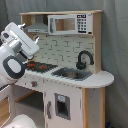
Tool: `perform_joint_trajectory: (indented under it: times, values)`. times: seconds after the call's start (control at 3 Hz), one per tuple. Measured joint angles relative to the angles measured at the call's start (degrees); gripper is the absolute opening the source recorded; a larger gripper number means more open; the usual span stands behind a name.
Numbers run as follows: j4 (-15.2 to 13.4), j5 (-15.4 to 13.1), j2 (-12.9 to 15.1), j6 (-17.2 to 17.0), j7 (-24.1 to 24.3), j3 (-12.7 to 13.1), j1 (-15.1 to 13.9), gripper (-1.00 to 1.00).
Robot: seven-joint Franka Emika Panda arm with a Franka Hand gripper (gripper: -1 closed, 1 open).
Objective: Play with the kitchen
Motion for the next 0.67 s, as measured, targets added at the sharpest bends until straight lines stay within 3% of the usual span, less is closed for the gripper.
perform_joint_trajectory:
  times: [0.33,0.67]
  values:
    - [0.0,0.0,0.4,-1.5,5.8,1.5,-1.5,1.00]
    - [1.5,0.0,3.5,-1.6,11.1,2.1,-4.1,1.00]
